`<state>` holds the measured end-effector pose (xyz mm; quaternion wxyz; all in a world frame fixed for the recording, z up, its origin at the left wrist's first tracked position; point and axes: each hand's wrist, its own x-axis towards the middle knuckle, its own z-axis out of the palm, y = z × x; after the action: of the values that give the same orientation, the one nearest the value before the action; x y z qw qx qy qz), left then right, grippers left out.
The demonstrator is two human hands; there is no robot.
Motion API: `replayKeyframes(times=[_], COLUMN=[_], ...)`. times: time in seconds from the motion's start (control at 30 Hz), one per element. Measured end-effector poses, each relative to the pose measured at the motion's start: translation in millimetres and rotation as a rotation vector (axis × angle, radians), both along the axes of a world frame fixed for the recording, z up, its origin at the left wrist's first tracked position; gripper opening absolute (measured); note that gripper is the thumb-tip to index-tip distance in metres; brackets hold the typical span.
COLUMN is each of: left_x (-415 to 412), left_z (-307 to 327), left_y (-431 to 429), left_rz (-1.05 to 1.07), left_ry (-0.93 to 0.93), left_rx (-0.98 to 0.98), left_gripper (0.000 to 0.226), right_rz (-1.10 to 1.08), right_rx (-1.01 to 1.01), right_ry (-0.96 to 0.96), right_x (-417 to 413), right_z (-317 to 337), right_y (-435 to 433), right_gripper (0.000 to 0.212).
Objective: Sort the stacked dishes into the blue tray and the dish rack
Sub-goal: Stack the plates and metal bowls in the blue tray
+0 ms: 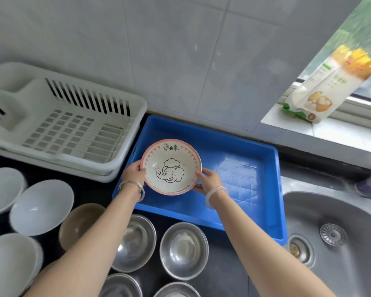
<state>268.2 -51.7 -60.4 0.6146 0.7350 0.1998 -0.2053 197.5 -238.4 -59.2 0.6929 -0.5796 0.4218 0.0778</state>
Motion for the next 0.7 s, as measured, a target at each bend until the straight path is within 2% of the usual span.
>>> replayKeyframes(times=[0.1,0.2,0.37,0.7], left_x=[-6,-14,-15,-5], left_z=[2,2,-4,-10], left_y=[-1,-1,-4,-21], left_rz=[0.015,0.039,0.133,0.282], left_ry=[0.150,0.234,0.191,0.095], left_rx=[-0.126,-0.220,-0.283,-0.333], left_gripper=[0.036,0.045,0.039,0.030], right_rz=[-0.032,-0.046,-0.151,-0.202], right_rx=[0.216,0.307,0.343,0.321], right_ry=[-0.053,-0.066,-0.144,-0.167], right_x=[-12,-26,-18,17], right_z=[2,-3,-5,-4], right_y=[-1,4,14,16], right_gripper=[0.032,0.035,0.043,0.041])
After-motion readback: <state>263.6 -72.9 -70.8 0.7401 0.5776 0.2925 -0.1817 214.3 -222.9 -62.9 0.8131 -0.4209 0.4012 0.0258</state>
